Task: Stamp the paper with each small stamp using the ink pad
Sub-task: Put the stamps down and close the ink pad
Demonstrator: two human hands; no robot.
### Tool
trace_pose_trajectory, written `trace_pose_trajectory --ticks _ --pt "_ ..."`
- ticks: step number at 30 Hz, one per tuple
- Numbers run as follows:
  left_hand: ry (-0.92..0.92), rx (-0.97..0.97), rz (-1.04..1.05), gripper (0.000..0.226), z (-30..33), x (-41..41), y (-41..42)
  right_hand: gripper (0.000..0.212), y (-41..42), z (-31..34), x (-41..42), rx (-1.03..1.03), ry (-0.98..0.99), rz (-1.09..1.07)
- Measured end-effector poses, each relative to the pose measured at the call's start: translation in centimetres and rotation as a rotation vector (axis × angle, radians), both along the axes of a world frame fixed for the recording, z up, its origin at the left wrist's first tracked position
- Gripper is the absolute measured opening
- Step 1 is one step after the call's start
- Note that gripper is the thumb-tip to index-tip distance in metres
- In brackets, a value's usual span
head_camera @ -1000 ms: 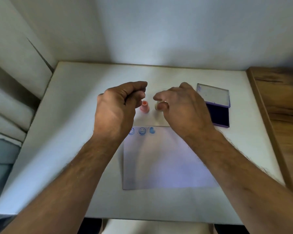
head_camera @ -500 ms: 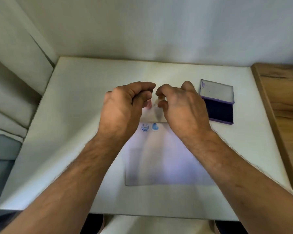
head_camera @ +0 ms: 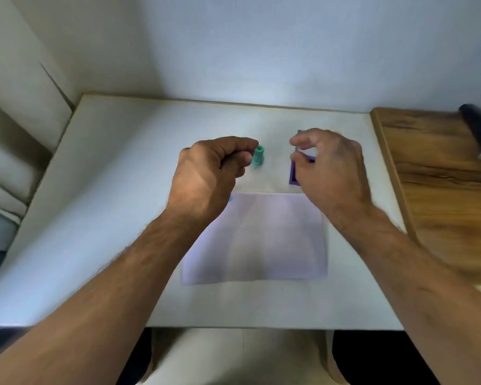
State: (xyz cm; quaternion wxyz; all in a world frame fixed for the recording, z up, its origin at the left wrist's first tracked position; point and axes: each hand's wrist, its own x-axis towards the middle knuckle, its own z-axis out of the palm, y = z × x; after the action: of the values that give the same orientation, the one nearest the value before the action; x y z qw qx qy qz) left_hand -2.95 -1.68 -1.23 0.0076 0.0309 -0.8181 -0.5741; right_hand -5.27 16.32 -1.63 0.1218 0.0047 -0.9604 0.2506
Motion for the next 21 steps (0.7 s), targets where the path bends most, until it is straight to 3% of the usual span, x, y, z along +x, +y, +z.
trace_pose_trajectory --ticks 4,7,12,21 --pt "0.001 -0.071 -0.068 0.024 0.4 0.8 0.8 0.03 4.1 -1.2 1.3 0.021 -0.104 -0.084" --pt "0.023 -0.098 -0.097 0.022 1.5 0.1 1.9 0.046 6.1 -2.9 2.0 0.101 -0.169 -0.079" --pt "0.076 -0.132 -0.13 0.02 2.6 -4.2 5.8 0.061 7.3 -4.0 2.2 0.07 -0.12 -0.07" --pt "-0.016 -0.648 -0.423 0.032 -0.7 -12.4 11.6 0.074 8.5 -4.1 0.9 0.034 -0.167 -0.02"
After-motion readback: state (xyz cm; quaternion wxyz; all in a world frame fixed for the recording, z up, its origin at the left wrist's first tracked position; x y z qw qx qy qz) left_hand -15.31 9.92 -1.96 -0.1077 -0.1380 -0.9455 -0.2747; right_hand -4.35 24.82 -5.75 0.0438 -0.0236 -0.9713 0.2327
